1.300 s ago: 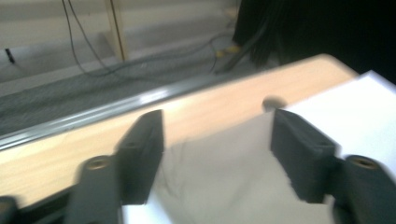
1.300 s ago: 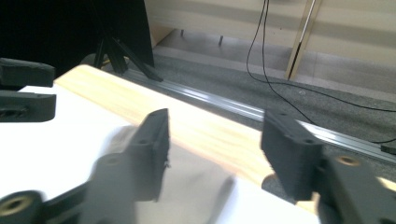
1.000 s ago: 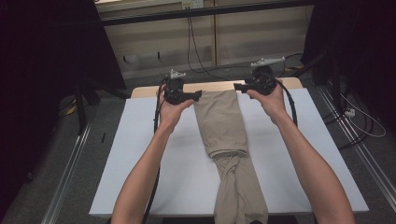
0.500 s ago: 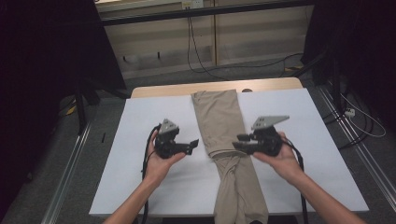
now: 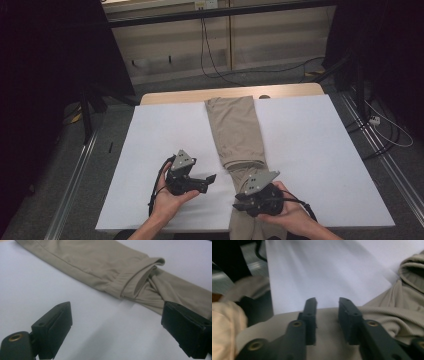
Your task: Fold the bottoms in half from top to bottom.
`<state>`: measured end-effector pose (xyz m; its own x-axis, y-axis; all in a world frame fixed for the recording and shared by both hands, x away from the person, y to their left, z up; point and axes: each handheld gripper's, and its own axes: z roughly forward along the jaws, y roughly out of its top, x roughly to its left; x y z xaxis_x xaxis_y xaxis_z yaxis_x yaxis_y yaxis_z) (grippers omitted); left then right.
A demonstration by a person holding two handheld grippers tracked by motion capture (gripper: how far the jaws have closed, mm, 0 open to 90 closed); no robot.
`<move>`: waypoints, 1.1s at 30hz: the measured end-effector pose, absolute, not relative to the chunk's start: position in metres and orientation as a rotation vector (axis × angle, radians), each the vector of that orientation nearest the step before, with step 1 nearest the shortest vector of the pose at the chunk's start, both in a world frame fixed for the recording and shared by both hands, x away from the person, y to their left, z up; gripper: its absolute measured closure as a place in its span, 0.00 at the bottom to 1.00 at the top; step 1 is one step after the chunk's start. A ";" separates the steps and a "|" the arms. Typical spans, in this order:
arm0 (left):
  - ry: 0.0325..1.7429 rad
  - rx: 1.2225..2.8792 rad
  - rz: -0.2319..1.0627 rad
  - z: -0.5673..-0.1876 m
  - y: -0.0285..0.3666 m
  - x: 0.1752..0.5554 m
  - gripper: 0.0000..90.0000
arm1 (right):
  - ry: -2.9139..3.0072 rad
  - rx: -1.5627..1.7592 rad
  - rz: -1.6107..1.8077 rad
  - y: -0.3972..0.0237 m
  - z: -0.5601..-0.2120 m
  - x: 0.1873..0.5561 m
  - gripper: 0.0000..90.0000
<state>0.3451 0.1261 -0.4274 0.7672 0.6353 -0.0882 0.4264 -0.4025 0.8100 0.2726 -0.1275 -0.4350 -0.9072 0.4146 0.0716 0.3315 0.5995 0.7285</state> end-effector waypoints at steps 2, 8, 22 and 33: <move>0.796 2.065 0.278 -0.429 0.124 0.346 0.11 | 2.728 0.619 1.198 -0.122 -0.439 0.274 0.66; 0.800 2.061 0.251 -0.430 0.125 0.346 0.11 | 2.751 0.596 1.132 -0.117 -0.448 0.275 0.62; 0.824 2.038 0.250 -0.429 0.127 0.346 0.11 | 2.686 0.782 1.268 -0.127 -0.434 0.285 1.00; 0.868 2.049 0.244 -0.433 0.125 0.351 0.14 | 2.300 0.952 1.469 -0.159 -0.366 0.340 1.00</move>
